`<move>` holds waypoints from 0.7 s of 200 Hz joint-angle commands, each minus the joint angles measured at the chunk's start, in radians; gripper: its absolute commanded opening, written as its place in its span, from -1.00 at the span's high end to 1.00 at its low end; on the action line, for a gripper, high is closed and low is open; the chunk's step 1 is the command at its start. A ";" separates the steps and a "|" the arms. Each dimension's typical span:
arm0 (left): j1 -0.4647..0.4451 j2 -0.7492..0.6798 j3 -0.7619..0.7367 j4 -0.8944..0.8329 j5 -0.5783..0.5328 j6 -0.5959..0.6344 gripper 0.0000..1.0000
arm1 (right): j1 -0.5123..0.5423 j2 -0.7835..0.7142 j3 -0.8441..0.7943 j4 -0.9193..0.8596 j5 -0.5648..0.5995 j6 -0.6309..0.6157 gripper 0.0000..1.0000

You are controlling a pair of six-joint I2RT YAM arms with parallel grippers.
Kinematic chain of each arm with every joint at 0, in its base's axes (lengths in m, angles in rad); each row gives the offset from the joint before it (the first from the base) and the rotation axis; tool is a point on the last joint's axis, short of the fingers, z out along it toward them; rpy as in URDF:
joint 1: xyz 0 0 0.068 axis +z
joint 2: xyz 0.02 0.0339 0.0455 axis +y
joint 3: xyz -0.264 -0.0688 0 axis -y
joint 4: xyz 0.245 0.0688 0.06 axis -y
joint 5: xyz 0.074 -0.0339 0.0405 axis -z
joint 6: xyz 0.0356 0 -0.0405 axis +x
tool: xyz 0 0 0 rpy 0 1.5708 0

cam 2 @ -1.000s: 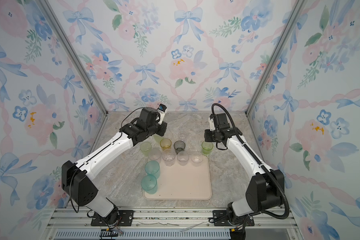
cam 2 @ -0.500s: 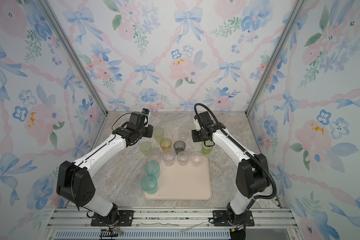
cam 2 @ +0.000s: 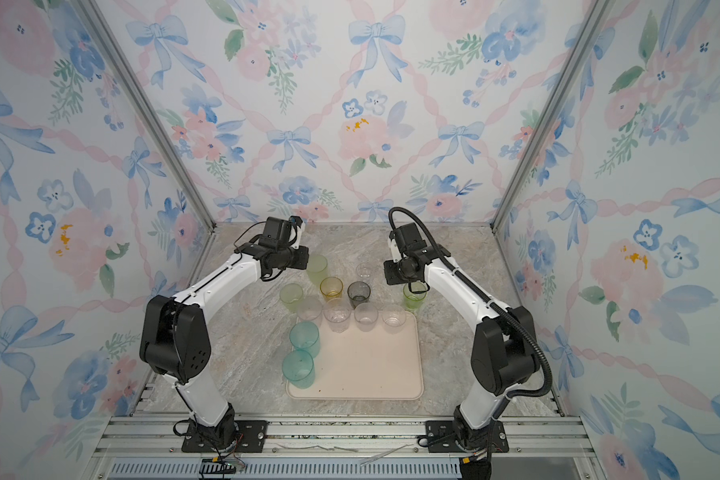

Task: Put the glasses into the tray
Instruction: 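Lower the left gripper and close it on the frosted green cup rim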

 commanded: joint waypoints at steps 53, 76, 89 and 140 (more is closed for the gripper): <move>0.030 0.076 0.061 -0.047 -0.002 0.032 0.49 | 0.003 0.020 0.032 -0.022 0.015 -0.013 0.20; 0.030 0.100 0.076 -0.049 0.018 0.037 0.50 | 0.001 0.021 0.029 -0.019 0.013 -0.012 0.20; 0.030 0.113 0.082 -0.049 0.031 0.037 0.50 | 0.001 0.022 0.027 -0.017 0.012 -0.011 0.20; 0.029 0.151 0.096 -0.048 0.041 0.035 0.51 | 0.000 0.032 0.024 -0.017 0.009 -0.012 0.20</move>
